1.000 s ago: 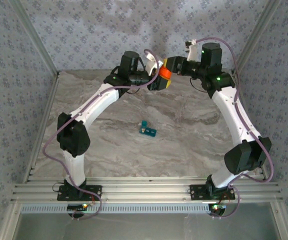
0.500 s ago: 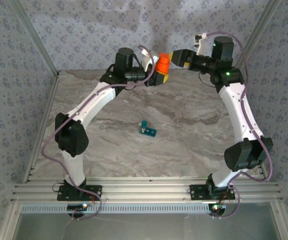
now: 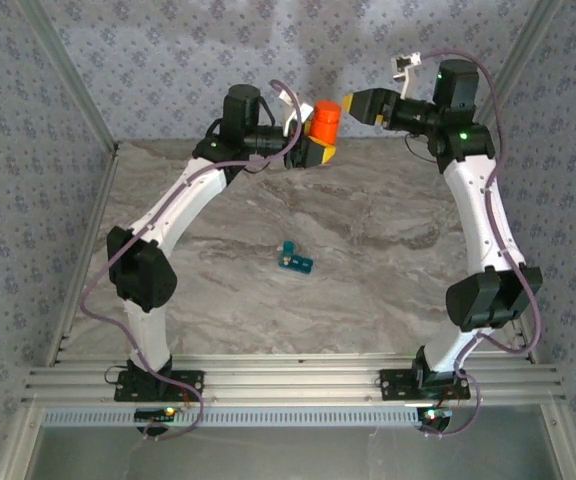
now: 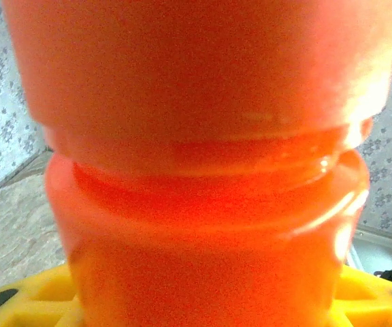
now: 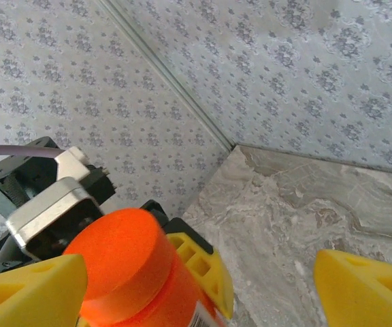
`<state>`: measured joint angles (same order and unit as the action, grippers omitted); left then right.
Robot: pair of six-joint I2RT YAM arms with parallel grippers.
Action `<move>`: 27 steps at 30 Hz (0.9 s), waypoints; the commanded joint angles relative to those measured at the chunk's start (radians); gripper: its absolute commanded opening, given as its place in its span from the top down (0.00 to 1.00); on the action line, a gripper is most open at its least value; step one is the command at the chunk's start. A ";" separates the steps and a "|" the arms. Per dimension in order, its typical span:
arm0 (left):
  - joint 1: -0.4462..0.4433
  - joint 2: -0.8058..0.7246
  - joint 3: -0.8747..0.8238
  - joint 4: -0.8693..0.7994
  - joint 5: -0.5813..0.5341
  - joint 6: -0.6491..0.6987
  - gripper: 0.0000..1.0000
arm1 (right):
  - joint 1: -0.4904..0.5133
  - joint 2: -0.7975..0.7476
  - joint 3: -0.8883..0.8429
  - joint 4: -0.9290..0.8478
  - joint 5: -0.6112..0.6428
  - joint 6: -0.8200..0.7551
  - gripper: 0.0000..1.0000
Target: Sort the pills into containers
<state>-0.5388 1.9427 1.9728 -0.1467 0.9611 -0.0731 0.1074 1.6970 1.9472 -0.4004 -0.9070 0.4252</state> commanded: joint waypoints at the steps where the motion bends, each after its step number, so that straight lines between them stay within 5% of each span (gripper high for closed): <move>1: -0.006 0.007 0.035 -0.016 0.060 -0.006 1.00 | 0.026 0.034 0.066 -0.038 -0.037 -0.025 0.12; 12: -0.017 0.007 0.036 -0.033 0.060 0.002 1.00 | 0.079 0.048 0.081 -0.041 -0.038 -0.029 0.16; 22: -0.020 0.009 0.046 -0.034 0.059 0.004 1.00 | 0.092 0.028 0.043 -0.049 -0.047 -0.042 0.42; 27: -0.019 0.010 0.052 -0.038 0.059 0.006 1.00 | 0.093 0.022 0.024 -0.053 -0.028 -0.038 0.41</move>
<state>-0.5499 1.9526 1.9762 -0.2150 0.9829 -0.0727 0.1951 1.7370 1.9900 -0.4301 -0.9363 0.3992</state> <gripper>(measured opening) 0.512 0.572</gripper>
